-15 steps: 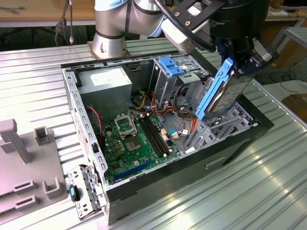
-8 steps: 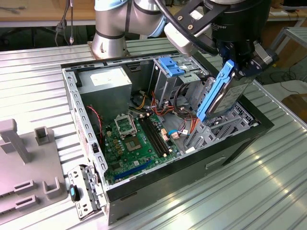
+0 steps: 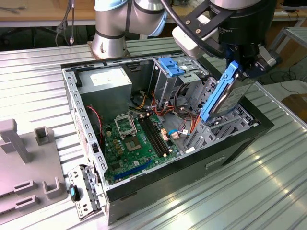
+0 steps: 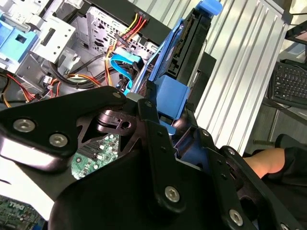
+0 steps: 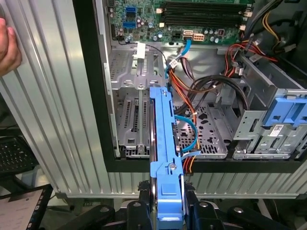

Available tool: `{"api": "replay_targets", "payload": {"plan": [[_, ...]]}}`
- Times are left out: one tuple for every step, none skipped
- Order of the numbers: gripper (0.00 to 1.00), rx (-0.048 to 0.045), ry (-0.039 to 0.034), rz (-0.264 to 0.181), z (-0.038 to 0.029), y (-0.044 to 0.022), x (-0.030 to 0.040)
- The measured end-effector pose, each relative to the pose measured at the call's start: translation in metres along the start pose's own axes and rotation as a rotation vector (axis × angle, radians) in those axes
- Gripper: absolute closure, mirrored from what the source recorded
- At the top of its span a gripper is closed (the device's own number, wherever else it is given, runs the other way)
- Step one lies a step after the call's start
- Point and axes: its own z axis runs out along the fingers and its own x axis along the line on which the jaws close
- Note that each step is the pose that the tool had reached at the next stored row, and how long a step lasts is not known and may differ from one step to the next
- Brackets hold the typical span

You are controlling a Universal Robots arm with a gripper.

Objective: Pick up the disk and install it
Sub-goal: 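Insert the disk into the insertion slot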

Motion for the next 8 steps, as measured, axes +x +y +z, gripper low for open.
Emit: {"api": "replay_targets", "payload": {"plan": [[0.63,0.0002,0.0000,0.000,0.0014,-0.0009,0.0001],[0.63,0.0004,-0.0001,0.000,0.0034,-0.0023,0.0003],[0.63,0.0004,-0.0001,0.000,0.0048,-0.0032,0.0005],[0.63,0.0005,-0.0002,0.000,0.0067,-0.0041,0.0008],[0.63,0.0006,0.0000,0.000,0.0077,-0.0039,0.0012],[0.63,0.0009,0.0002,0.000,0.0081,-0.0035,0.0019],[0.63,0.0025,0.0002,0.000,0.0091,-0.0027,0.0032],[0.63,0.0047,0.0002,0.000,0.0095,-0.0023,0.0041]]}}
